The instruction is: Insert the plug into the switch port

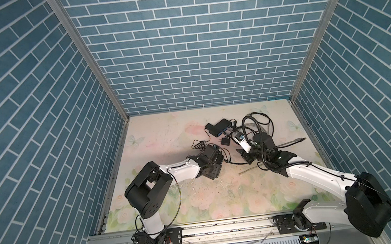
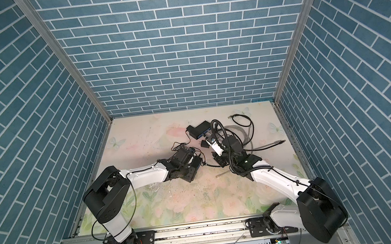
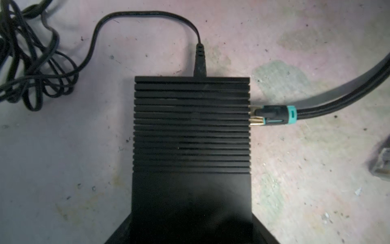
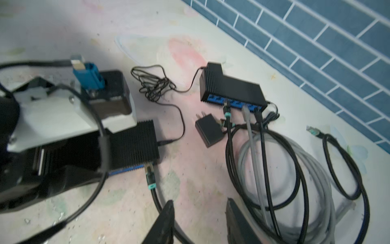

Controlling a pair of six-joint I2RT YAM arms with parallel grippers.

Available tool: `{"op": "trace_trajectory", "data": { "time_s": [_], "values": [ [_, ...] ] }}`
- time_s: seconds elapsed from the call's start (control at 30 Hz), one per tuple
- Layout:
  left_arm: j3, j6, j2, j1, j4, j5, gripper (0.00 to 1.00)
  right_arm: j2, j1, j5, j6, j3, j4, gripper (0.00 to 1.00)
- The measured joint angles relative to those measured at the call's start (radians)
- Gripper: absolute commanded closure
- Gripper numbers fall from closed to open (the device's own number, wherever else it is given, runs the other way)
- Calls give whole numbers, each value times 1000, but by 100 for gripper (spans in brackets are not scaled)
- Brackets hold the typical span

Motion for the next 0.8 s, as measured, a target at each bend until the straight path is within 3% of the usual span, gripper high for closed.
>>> {"op": "trace_trajectory", "data": {
  "time_s": [0.13, 0.27, 0.5, 0.8],
  "values": [
    [9, 0, 3, 3, -5, -26, 8, -5, -9, -45, -73, 0, -117, 64],
    [5, 11, -13, 6, 0, -40, 1, -7, -16, -108, -195, 0, -220, 65],
    [-48, 33, -153, 6, 68, -51, 0, 10, -40, -163, -377, 2, -313, 65],
    [-201, 24, -285, 6, 298, -50, 0, 114, -66, -165, -476, 5, -420, 65]
  ]
}}
